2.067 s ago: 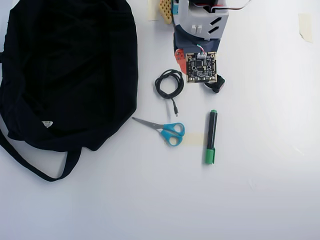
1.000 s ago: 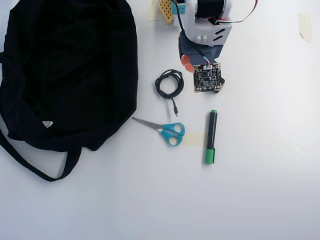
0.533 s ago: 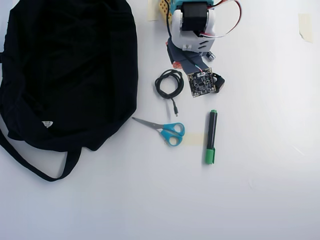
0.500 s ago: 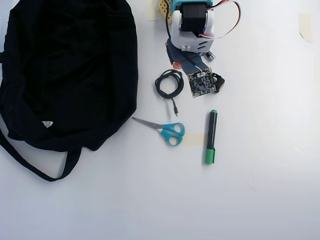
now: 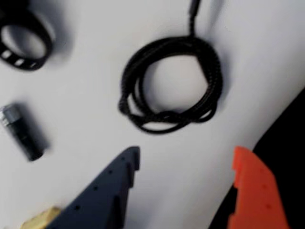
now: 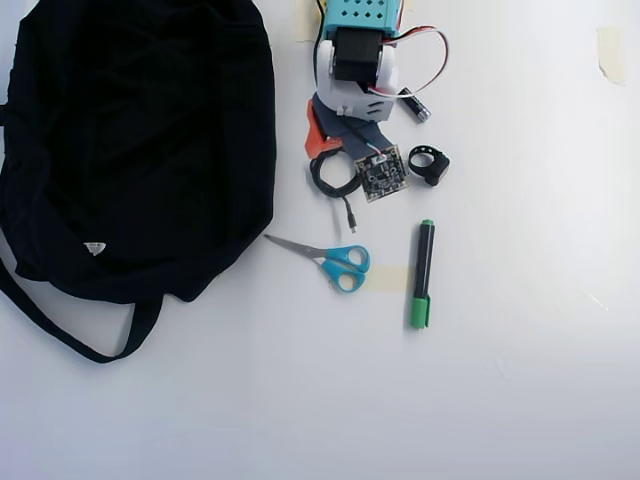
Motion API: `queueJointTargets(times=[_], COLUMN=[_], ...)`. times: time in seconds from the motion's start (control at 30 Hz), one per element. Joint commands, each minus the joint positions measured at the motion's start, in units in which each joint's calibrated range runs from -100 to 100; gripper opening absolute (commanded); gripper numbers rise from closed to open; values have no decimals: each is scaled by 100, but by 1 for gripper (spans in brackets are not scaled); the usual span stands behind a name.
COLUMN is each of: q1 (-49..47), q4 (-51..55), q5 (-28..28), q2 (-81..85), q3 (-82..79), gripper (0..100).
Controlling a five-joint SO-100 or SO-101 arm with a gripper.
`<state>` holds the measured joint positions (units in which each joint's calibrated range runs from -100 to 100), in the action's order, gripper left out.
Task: Put the cable into the black bag
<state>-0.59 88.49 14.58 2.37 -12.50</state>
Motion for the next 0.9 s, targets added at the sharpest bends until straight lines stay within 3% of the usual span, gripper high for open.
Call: queueJointTargets(times=[0.0, 0.5, 0.77, 0.87], q1=[-1, -38, -1, -1], q4=[-382, -710, -1175, -1227], q5=[26, 220, 294, 299], q2=[21, -427, -585, -718], q3=[-143, -277, -340, -340], gripper=[26, 26, 40, 39])
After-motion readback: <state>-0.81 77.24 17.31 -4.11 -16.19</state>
